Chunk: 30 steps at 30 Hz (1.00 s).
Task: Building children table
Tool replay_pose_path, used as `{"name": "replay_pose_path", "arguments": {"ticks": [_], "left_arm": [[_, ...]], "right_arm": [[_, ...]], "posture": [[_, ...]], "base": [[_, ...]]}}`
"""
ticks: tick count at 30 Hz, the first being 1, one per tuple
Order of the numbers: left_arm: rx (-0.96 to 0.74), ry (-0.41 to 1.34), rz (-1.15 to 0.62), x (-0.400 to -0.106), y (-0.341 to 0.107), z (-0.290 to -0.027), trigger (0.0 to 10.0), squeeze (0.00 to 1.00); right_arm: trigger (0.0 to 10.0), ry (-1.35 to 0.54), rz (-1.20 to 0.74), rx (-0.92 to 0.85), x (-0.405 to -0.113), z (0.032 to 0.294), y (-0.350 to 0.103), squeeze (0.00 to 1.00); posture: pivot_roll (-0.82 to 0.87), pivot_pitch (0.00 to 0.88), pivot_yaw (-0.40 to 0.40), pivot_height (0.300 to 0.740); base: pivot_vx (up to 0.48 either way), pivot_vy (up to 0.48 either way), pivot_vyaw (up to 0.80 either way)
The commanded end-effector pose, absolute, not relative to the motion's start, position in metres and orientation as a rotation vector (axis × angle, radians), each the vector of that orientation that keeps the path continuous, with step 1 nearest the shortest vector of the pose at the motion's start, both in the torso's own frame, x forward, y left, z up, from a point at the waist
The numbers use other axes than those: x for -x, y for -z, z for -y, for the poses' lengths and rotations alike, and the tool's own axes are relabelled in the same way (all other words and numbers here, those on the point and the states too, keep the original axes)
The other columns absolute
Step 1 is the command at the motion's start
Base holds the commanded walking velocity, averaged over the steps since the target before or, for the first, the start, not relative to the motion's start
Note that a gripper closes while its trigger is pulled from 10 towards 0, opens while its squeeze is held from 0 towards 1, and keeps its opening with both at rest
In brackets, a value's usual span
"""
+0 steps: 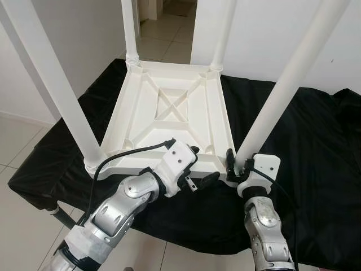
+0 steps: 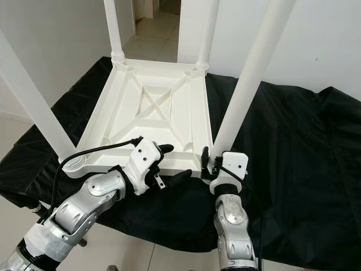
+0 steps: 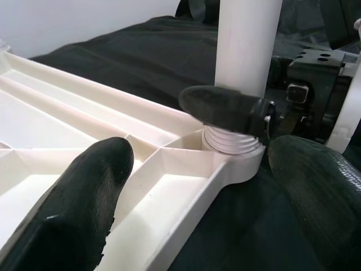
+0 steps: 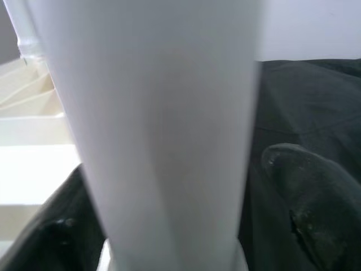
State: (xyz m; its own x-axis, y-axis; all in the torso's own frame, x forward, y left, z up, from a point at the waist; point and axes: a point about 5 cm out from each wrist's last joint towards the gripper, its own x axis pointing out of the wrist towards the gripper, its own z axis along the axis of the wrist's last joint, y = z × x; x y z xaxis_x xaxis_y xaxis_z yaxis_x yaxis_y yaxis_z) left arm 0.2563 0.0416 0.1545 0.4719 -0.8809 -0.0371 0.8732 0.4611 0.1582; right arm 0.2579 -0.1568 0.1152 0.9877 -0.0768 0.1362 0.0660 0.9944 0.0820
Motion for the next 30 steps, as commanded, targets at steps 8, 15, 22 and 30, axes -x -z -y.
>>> {"name": "replay_pose_path", "arguments": {"ticks": [8, 15, 22, 30], "left_arm": [[-0.186, 1.117, 0.069, -0.254, -0.151, -0.040, 10.0, 0.00], [-0.163, 1.070, 0.068, -0.259, -0.151, -0.044, 10.0, 0.00], [-0.149, 1.029, 0.118, -0.260, -0.153, -0.046, 10.0, 0.00], [-0.131, 1.101, 0.128, -0.257, -0.154, -0.045, 10.0, 0.00]], "right_arm": [[10.0, 0.026, 0.135, -0.113, -0.252, 0.165, -0.107, 0.00], [10.0, -0.054, 0.141, -0.115, -0.246, 0.167, -0.105, 0.00], [10.0, -0.109, 0.136, -0.067, -0.240, 0.178, -0.100, 0.00], [10.0, -0.304, 0.130, -0.020, -0.250, 0.193, -0.108, 0.00]], "posture": [[-0.07, 0.000, -0.066, 0.740], [-0.07, 0.000, -0.071, 0.740], [-0.07, 0.000, -0.069, 0.740], [-0.07, 0.000, -0.056, 0.740]], "base": [[0.000, 0.000, 0.00], [0.000, 0.000, 0.00], [0.000, 0.000, 0.00], [0.000, 0.000, 0.00]]}}
